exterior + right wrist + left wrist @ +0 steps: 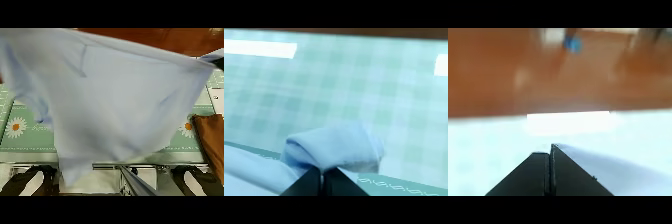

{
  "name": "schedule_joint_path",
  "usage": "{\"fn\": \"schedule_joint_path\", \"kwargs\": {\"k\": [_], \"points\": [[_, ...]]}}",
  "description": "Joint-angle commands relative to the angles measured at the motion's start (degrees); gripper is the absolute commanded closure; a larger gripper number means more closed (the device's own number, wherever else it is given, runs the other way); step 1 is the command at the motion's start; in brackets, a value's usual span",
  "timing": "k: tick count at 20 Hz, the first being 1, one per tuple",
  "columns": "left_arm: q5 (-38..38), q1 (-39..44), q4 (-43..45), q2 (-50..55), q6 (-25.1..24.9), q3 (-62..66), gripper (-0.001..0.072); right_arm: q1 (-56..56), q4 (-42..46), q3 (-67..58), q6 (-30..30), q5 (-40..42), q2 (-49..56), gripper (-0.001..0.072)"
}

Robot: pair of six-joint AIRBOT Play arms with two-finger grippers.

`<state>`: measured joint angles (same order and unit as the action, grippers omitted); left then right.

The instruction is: Fold the shirts.

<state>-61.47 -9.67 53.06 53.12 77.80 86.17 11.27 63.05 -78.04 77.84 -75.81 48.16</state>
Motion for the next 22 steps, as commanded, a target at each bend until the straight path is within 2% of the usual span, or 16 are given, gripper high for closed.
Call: {"fn": "schedule_joint_path", "kwargs": {"k": [1, 3, 6, 8, 11, 12, 13, 14, 15, 17, 19, 21, 22], "points": [[9.18, 5.01, 0.02, 10.21, -0.55, -6.12, 0.0685, 0.0, -1.33, 5.95, -1.79, 11.87, 12.33, 0.0692], [16.33, 6.95, -0.09, 16.04, 0.79, -6.12, 0.0685, -0.02, -2.32, 1.95, -1.55, 15.39, 21.99, 0.0693], [24.55, 9.29, -0.17, 23.04, 2.6, -6.12, 0.0685, -0.02, -8.0, -8.48, -1.57, 15.91, 36.63, 0.0693], [26.93, 10.36, -0.2, 26.88, 2.99, -6.12, 0.0685, 0.0, -12.74, -15.41, -0.57, 16.15, 44.92, 0.0692], [26.36, 10.88, -0.94, 31.21, 3.1, -6.14, 0.0681, 0.0, -16.85, -23.65, 4.31, 15.85, 54.73, 0.0687], [25.62, 10.86, -1.25, 32.2, 3.1, -6.14, 0.0602, 0.0, -17.16, -24.63, 6.05, 15.8, 56.19, 0.0459], [23.69, 10.78, -0.96, 32.68, 2.97, -6.14, 0.031, 0.13, -17.9, -24.74, 6.19, 15.08, 56.81, 0.0068], [21.2, 10.29, 0.31, 32.76, 2.86, -6.14, 0.0011, 0.96, -17.94, -24.74, 5.14, 13.27, 56.83, 0.0091], [16.76, 9.35, 2.45, 32.61, 2.82, -6.01, 0.0002, 2.51, -17.86, -24.74, 4.55, 9.99, 56.59, 0.0091], [2.45, 5.7, 10.73, 32.63, 3.39, -5.9, 0.0004, 6.75, -15.76, -24.72, 1.66, -0.63, 55.82, 0.0092], [-11.52, 0.2, 16.06, 32.39, 4.55, -8.04, 0.0005, 11.34, -7.67, -23.8, -0.15, -12.04, 54.36, 0.0092], [-18.29, -5.79, 15.45, 29.99, 4.13, -14.84, 0.0006, 16.39, -0.85, -14.82, -1.27, -14.67, 49.18, 0.0091], [-19.47, -8.81, 14.19, 27.5, 2.64, -20.02, 0.0006, 19.41, -0.11, -7.32, -0.94, -11.19, 45.27, 0.0091]]}}
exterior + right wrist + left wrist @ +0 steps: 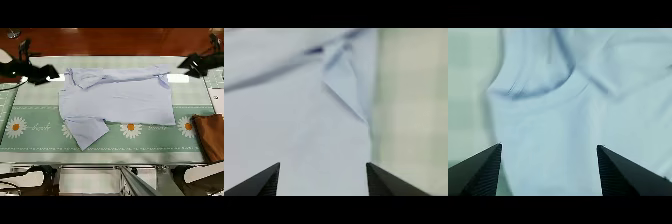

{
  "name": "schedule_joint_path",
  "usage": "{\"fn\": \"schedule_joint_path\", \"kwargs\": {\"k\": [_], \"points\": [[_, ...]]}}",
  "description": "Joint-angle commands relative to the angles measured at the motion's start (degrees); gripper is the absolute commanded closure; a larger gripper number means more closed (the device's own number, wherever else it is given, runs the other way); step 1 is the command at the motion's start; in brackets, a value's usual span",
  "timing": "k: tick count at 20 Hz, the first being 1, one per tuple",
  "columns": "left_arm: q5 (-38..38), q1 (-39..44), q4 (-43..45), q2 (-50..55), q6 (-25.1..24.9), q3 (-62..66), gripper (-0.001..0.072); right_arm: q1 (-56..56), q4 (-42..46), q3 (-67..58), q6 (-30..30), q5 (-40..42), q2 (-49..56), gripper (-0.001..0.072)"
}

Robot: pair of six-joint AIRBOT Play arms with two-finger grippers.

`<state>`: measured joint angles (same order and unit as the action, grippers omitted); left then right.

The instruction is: Fold the shirts.

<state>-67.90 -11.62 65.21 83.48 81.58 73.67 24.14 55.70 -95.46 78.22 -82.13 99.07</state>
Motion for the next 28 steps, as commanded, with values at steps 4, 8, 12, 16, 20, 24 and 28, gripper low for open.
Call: {"fn": "schedule_joint_path", "kwargs": {"k": [4, 8, 12, 16, 20, 24, 28], "points": [[-6.32, -17.57, -11.82, -13.66, -6.6, -30.03, 0.0006, 14.78, -13.07, 41.4, -17.68, 12.13, -24.68, 0.0092], [3.69, -18.34, -30.27, -15.28, -17.11, -43.23, 0.0006, 14.38, -20.41, 57.11, -17.42, 19.34, -35.52, 0.0092], [9.6, -12.41, -36.17, -12.11, -20.0, -44.87, 0.0006, 14.21, -20.72, 59.63, -17.35, 17.27, -35.95, 0.0092], [13.75, -5.99, -39.36, -11.43, -20.39, -44.37, 0.0012, 14.27, -17.97, 59.52, -13.22, 20.37, -35.91, 0.0092], [12.83, -5.03, -39.32, -11.43, -22.45, -42.18, 0.0684, 14.23, -4.31, 59.43, -5.97, 17.51, -35.67, 0.0092], [12.44, -5.03, -39.32, -11.43, -22.45, -41.66, 0.0684, 14.21, 4.61, 59.65, -0.48, 12.68, -32.24, 0.0092], [11.43, -5.03, -39.3, -11.43, -23.04, -41.68, 0.0684, 14.19, -0.94, 59.63, -2.84, 10.84, -26.93, 0.0092]]}}
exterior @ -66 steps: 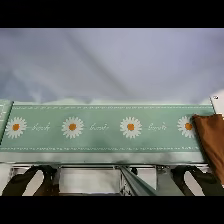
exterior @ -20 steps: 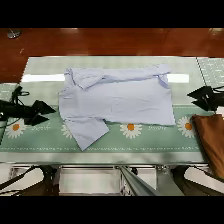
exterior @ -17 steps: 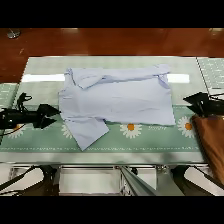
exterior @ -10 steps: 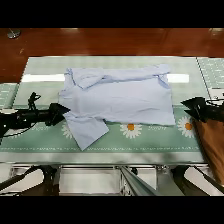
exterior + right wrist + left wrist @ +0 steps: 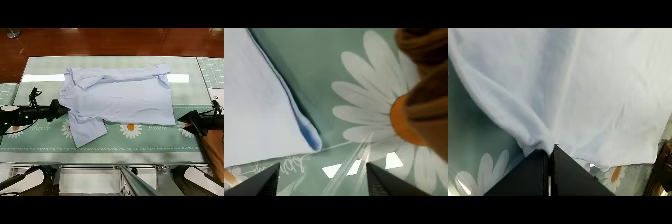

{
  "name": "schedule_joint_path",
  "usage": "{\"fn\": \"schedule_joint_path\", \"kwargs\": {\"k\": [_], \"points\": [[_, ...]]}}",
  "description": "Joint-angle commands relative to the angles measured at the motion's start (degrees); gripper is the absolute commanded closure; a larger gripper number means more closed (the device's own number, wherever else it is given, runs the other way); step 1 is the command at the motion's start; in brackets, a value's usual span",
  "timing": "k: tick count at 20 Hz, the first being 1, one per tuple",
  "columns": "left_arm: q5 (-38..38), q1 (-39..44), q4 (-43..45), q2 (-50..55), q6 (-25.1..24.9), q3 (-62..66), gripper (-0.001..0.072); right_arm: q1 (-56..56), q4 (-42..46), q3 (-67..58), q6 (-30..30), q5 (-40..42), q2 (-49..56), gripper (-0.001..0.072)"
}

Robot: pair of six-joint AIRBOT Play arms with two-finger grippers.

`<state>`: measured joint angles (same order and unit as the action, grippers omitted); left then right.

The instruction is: Fold the shirts.

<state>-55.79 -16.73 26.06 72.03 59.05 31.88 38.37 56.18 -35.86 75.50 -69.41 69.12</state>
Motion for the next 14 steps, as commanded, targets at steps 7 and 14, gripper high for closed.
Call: {"fn": "schedule_joint_path", "kwargs": {"k": [7, 14], "points": [[-0.74, 0.11, -0.17, 0.02, -0.66, 0.11, 0.0684, -2.34, -7.76, -0.13, -2.75, 0.15, 6.91, 0.0092], [-0.72, 0.15, -0.17, 0.02, -1.42, 0.11, 0.0684, -17.4, -7.72, -6.27, 2.43, 8.5, 9.94, 0.0206]]}}
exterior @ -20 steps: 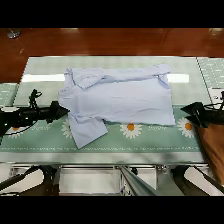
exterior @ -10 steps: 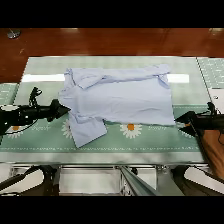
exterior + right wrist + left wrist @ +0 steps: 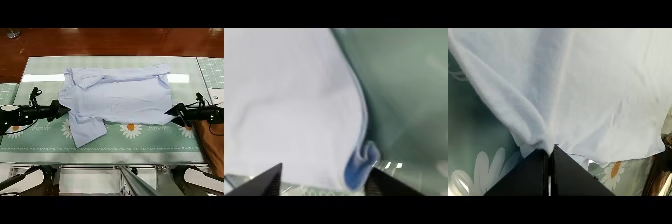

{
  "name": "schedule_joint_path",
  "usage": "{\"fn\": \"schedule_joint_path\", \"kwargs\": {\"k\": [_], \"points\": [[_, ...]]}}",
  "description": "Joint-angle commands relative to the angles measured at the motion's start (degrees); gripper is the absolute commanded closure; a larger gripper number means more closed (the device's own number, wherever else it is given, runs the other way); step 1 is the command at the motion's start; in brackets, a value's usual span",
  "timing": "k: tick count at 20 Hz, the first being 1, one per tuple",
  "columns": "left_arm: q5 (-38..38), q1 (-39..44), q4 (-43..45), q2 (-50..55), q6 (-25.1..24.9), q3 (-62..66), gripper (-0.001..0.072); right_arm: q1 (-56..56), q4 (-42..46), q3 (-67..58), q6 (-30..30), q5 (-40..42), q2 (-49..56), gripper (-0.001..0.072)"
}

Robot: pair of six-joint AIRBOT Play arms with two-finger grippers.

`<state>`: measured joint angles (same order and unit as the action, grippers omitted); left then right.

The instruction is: Fold the shirts.

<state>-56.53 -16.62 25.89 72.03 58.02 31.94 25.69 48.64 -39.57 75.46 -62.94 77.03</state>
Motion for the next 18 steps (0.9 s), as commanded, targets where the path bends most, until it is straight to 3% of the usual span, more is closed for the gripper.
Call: {"fn": "schedule_joint_path", "kwargs": {"k": [1, 2, 4, 7, 9, 11, 14, 18], "points": [[-0.02, 0.04, 0.0, 0.02, -0.37, 0.04, 0.0684, -6.12, -0.17, -3.76, 2.58, 1.22, 3.39, 0.0457], [-0.13, 0.02, -0.02, -0.02, -0.33, 0.11, 0.0684, -7.32, -0.46, -5.18, 1.42, -0.22, 4.17, 0.0689], [-2.54, -0.48, -1.16, -0.35, -0.35, 1.7, 0.0684, -8.66, -0.02, -10.36, 0.57, -4.83, 4.15, 0.0692], [-9.6, -2.49, -14.29, -3.39, -4.46, 10.21, 0.0685, -8.31, -0.11, -27.06, 1.27, -12.55, 3.78, 0.0693], [-8.66, -3.58, -19.56, -6.86, -4.44, 20.35, 0.0685, -8.31, -0.15, -41.64, 2.45, -13.66, 2.47, 0.0693], [-6.01, -4.37, -19.23, -9.73, -4.17, 33.11, 0.0685, -8.28, 0.7, -57.7, 3.74, -13.07, 0.85, 0.0693], [-0.79, -5.6, -10.1, -13.03, 2.58, 52.19, 0.0685, -8.31, 8.39, -75.56, 8.15, -14.29, -2.78, 0.0692], [-1.49, -5.99, 17.53, -20.41, 14.32, 66.1, 0.0686, -8.28, 11.37, -78.03, 7.54, -16.81, -14.95, 0.0692]]}}
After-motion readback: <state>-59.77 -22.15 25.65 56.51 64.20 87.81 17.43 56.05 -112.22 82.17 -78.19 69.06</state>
